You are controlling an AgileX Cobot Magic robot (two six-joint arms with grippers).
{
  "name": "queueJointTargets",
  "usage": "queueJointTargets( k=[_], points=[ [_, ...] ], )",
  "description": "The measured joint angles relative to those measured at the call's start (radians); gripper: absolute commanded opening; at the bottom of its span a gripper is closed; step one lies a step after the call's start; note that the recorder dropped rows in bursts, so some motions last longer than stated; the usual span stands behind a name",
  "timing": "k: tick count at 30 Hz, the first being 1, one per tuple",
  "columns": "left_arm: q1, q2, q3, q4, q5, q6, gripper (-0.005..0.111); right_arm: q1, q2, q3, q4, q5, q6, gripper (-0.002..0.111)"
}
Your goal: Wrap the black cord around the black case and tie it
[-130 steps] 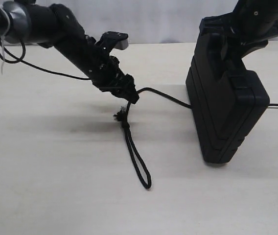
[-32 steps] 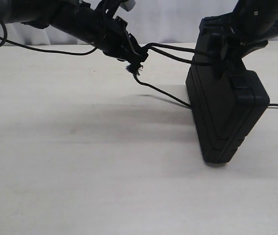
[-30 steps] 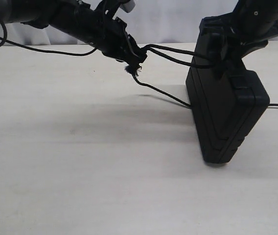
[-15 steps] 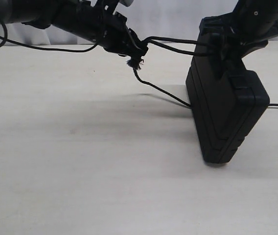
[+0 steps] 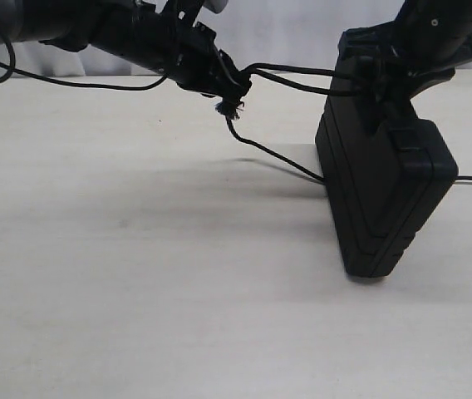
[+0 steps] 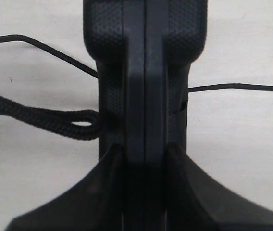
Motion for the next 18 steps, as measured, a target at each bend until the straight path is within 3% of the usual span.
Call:
queueJointTargets(
  k=[9,18],
  points=[
    [-0.086,0.0,0.0,0.017,-0.152,0.0,0.0,0.0,0.0,0.0,0.0,0.0,0.0,0.004],
    [-0.103,0.0,0.0,0.018,-0.166,0.0,0.0,0.0,0.0,0.0,0.0,0.0,0.0,0.004]
  ],
)
